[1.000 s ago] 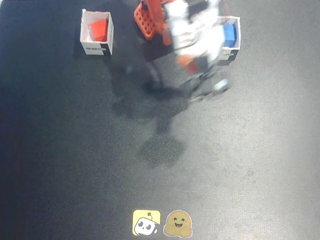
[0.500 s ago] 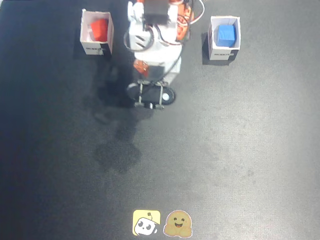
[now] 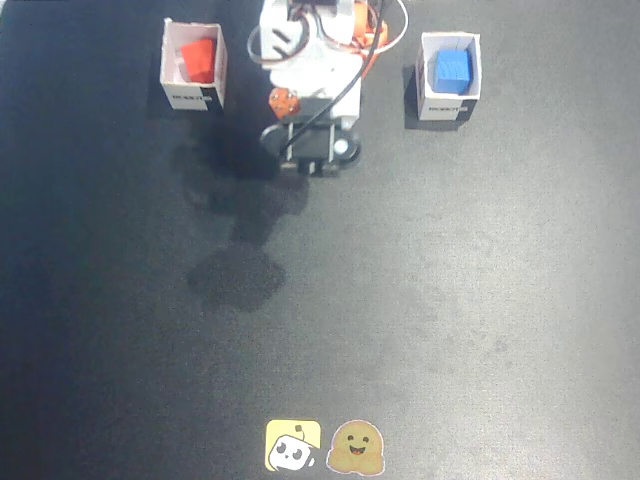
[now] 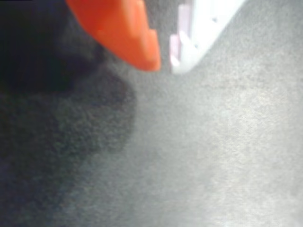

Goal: Put the red cube in the right box and the blue cube in the left box.

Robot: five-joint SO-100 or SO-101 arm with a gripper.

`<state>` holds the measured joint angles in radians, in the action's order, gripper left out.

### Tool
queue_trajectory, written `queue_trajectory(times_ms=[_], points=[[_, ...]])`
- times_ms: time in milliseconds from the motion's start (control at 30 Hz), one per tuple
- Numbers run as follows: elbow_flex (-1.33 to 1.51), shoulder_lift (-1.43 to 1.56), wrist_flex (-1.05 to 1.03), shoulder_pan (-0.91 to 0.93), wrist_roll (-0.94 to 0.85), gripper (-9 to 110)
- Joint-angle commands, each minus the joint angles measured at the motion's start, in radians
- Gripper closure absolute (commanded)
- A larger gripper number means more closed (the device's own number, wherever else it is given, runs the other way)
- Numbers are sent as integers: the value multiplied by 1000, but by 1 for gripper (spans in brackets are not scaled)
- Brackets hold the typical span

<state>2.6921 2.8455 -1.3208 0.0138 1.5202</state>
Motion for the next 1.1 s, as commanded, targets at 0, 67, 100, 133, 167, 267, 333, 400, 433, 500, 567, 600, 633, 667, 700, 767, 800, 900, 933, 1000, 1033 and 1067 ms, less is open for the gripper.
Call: queue_trajectory(times_ms=[0, 67, 100, 133, 167, 267, 333, 400, 433, 500, 567, 600, 633, 667, 700, 767, 800, 900, 933, 1000, 1033, 1067], points=[[26, 67, 28, -20, -11, 101], [67, 141, 32, -26, -29, 101], [94, 190, 31, -31, -40, 101], [120, 241, 28, -35, -43, 101], [138, 247, 34, -40, -43, 101], [179, 247, 75, -49, -51, 101], [179, 247, 75, -52, -60, 101], [179, 247, 61, -51, -71, 101], [179, 247, 58, -46, -78, 101], [179, 247, 58, -41, -84, 101], [179, 244, 60, -43, -115, 101], [179, 244, 60, -44, -115, 101], [179, 245, 60, -46, -115, 101], [179, 247, 60, -48, -115, 101], [179, 247, 60, -48, -115, 101], [181, 247, 60, -52, -115, 101], [181, 247, 60, -52, -115, 101], [181, 247, 60, -54, -121, 101], [181, 247, 60, -54, -121, 101], [181, 247, 60, -54, -120, 101], [181, 247, 60, -52, -118, 101], [181, 247, 60, -52, -118, 101]])
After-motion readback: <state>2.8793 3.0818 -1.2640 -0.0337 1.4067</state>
